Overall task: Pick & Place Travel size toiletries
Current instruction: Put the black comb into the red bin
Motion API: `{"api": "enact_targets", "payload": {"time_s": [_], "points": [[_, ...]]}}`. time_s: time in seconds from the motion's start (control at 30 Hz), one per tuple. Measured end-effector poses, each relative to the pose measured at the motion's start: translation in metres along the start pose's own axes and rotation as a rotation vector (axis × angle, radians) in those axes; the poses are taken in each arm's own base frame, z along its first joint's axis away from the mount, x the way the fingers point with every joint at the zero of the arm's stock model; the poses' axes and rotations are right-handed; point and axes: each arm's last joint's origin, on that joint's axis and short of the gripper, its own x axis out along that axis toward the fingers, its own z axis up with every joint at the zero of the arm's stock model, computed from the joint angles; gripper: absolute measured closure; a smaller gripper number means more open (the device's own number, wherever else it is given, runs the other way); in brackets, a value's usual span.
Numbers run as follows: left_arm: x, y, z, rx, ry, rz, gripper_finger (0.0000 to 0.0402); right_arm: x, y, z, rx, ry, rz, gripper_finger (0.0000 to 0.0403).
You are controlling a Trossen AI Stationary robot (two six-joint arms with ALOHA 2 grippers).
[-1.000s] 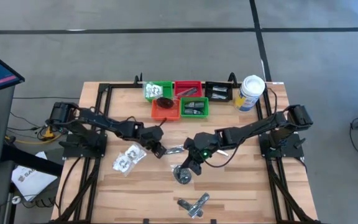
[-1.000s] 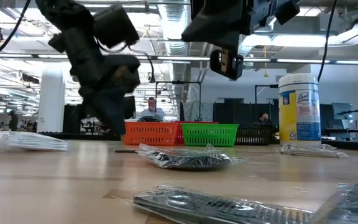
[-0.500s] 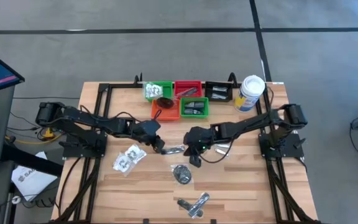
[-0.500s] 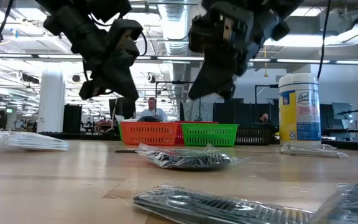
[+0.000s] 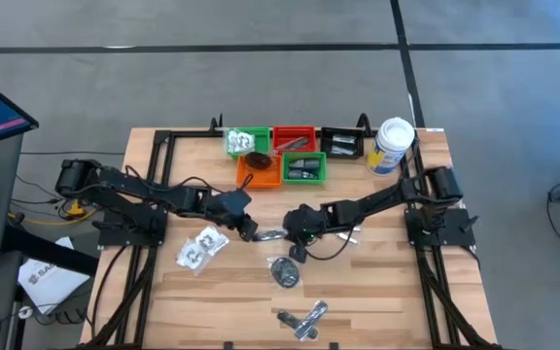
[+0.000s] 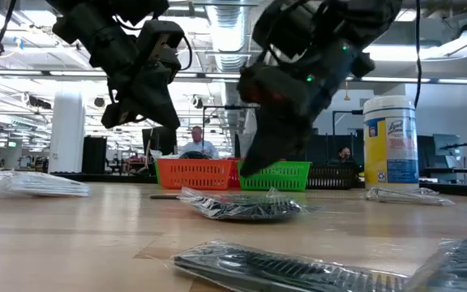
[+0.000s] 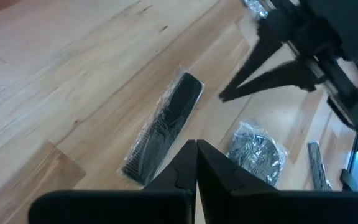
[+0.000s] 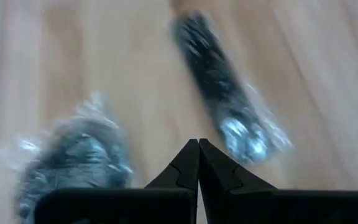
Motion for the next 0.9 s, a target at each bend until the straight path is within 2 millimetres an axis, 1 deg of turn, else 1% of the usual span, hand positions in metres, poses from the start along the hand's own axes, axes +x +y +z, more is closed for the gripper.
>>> {"api": "enact_targets", "payload": {"time_s": [0.07,0.13,0.23,0.3,0.57,0.9], "points": [[0.0000,0.0000,0.0001,0.002,-0.002,0.001,0.0401,0.0068,-0.0022,0.0026,0.023,-0.023,0.001,0.0403],[0.0000,-0.0001,0.0002,0.002,-0.004,0.000,0.0401,0.0083,-0.0054,-0.0024,0.034,0.015,-0.010,0.0403],[0.0000,-0.0002,0.0002,0.002,-0.004,-0.001,0.0401,0.0121,-0.0049,-0.0011,0.044,-0.002,-0.005,0.0403],[0.0000,-0.0001,0.0002,0.003,-0.003,-0.001,0.0401,0.0122,-0.0061,-0.0041,0.044,0.019,-0.015,0.0403],[0.0000,-0.0005,0.0004,0.004,-0.004,-0.005,0.0401,0.0123,-0.0097,-0.0014,0.070,0.007,-0.022,0.0403],[0.0000,-0.0007,0.0004,0.005,-0.003,-0.008,0.0401,0.0123,-0.0104,-0.0031,0.069,0.024,-0.030,0.0403]]}}
